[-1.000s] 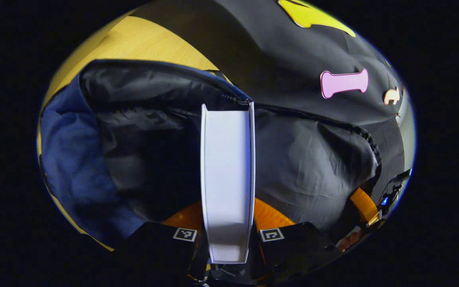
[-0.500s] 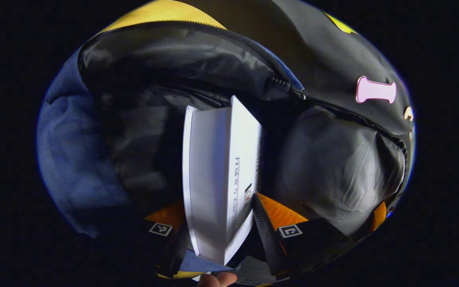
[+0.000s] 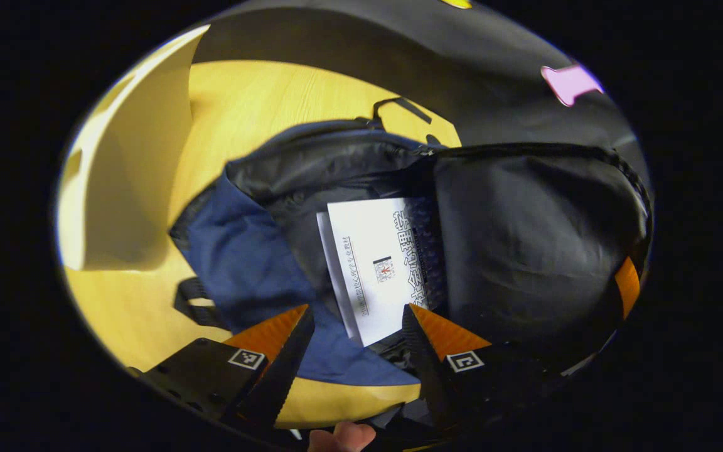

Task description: Open the schoolbag, grab two books from the bookshelf and put them into the schoolbag.

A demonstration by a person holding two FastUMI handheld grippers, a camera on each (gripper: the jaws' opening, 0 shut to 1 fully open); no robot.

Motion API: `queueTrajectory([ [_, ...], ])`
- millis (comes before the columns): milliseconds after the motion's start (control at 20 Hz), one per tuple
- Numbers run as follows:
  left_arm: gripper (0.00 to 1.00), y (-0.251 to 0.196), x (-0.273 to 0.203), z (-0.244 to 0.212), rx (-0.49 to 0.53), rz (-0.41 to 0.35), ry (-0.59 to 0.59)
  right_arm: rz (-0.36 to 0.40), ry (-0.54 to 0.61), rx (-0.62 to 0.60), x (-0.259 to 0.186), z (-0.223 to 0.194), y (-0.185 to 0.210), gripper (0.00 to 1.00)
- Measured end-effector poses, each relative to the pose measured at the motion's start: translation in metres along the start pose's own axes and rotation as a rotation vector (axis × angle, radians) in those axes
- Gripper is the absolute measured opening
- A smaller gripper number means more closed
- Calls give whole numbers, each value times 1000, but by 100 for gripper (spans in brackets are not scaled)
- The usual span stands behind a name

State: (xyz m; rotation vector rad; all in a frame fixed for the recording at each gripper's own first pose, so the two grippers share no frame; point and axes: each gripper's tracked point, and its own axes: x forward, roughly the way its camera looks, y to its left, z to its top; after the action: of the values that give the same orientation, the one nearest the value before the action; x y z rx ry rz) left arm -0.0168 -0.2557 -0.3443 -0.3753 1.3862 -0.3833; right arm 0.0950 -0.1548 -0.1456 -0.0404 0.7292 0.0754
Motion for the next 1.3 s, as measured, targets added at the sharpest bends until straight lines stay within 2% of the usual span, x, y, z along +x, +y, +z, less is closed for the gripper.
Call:
queueTrajectory([
  [250,89,37,-81,5,139,183,-56,-7,-12,-1,0,-1,11,2],
  [400,89,65,-128,4,194,283,-104,-15,-16,-14,-1,-2,17,5],
  [500,89,85,-160,9,214,335,-151,-19,-19,-21,-1,-3,22,2],
  [750,88,129,-256,38,149,394,-295,-37,-23,-39,-6,-6,31,0],
  [800,88,139,-275,45,136,403,-312,-37,-21,-42,-5,-7,35,2],
  [850,89,151,-291,49,124,418,-315,-39,-20,-41,-5,-8,37,5],
  [900,90,163,-305,54,112,428,-316,-39,-19,-38,-7,-10,39,2],
  [1000,95,188,-331,70,98,458,-309,-45,-23,-32,-6,-9,41,2],
  [1250,95,225,-351,106,36,417,-228,-69,-20,-24,-5,-9,40,2],
  [1300,95,235,-351,114,36,428,-210,-74,-19,-25,-6,-8,40,2],
])
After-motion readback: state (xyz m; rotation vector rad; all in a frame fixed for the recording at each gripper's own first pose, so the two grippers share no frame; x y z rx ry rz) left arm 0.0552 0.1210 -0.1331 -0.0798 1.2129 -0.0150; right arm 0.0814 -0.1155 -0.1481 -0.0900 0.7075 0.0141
